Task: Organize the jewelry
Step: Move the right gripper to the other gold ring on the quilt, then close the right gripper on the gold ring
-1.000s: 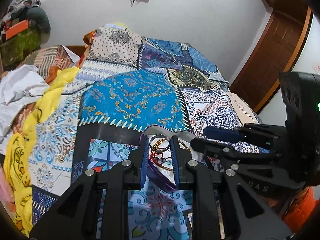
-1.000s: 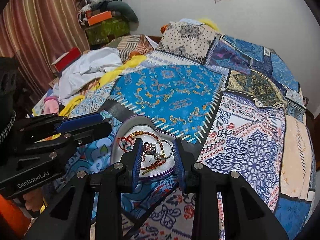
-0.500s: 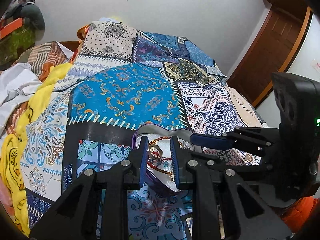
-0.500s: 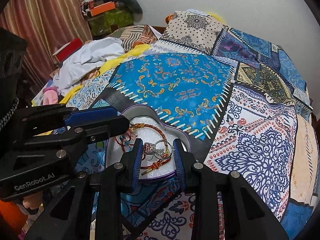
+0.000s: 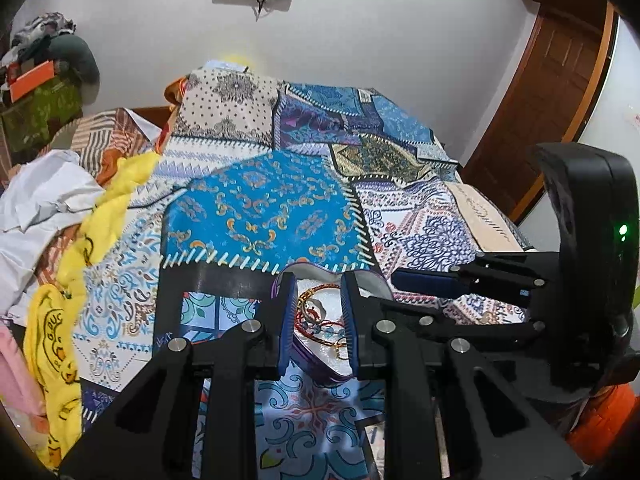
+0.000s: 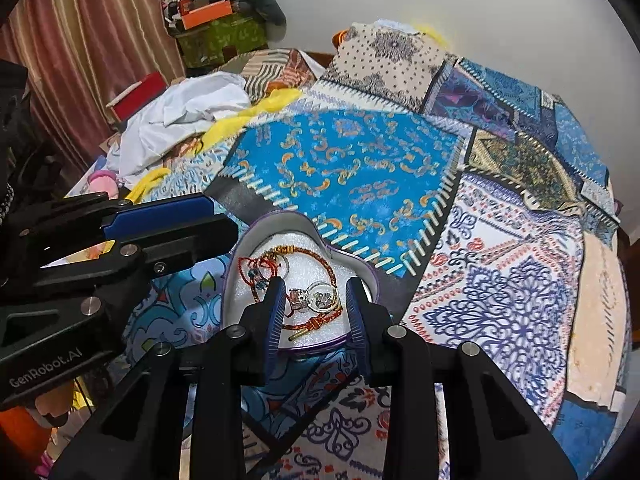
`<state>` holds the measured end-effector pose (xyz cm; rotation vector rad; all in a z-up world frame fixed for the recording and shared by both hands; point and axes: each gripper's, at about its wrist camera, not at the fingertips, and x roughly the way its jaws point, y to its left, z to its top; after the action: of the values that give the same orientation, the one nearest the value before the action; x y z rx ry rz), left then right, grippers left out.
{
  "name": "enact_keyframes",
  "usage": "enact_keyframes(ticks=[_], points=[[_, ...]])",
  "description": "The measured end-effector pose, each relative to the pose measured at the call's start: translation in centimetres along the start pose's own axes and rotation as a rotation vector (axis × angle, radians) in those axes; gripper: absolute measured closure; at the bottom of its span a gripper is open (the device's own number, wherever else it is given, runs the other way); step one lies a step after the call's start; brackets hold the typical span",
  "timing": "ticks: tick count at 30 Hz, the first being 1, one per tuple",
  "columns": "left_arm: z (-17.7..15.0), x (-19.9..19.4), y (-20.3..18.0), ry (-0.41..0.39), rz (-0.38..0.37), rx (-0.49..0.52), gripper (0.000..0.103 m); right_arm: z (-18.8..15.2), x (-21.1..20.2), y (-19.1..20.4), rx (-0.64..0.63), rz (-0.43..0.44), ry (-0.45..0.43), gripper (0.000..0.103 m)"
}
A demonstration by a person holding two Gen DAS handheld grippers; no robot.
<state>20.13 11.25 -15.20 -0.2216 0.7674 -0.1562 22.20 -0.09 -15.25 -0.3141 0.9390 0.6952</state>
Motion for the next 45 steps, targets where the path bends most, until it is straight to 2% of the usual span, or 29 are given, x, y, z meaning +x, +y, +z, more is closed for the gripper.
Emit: enact_keyframes(ticks=[11, 15, 20, 29, 38, 45], points=[[0.8, -4.4, -3.5, -0.069, 0.012, 0.061, 0.078, -0.4, -7.5, -1.7, 0.039, -0.049, -0.152, 0.074], [0.8, -5.5, -5.3, -0.089, 0.009, 0.080, 0.072, -1.4, -10.3, -3.0, 0.064, -0.080, -0.212, 0.060], [0.7, -5.3, -7.5, -0.078, -0.011, 0.096, 0.070, -3.2, -12.8, -4.9, 0.088, -0.123, -0.250, 0.058], [-1.0, -1.8, -11.2, 0.020, -0.044, 0.134, 0.070, -6.8, -12.2, -8.2, 0.172, -0.143, -0.192, 0.058], [-4.1, 2.0, -12.4, 0.153, -0.050, 0.157, 0.070, -10.1, -7.8, -9.5, 0.243, -0.039, -0.057, 0.058], [-4.5, 3.2, -12.4, 0.174, -0.033, 0.177, 0.070, -9.9, -5.4, -9.3, 0.225, -0.007, -0.021, 0.058]])
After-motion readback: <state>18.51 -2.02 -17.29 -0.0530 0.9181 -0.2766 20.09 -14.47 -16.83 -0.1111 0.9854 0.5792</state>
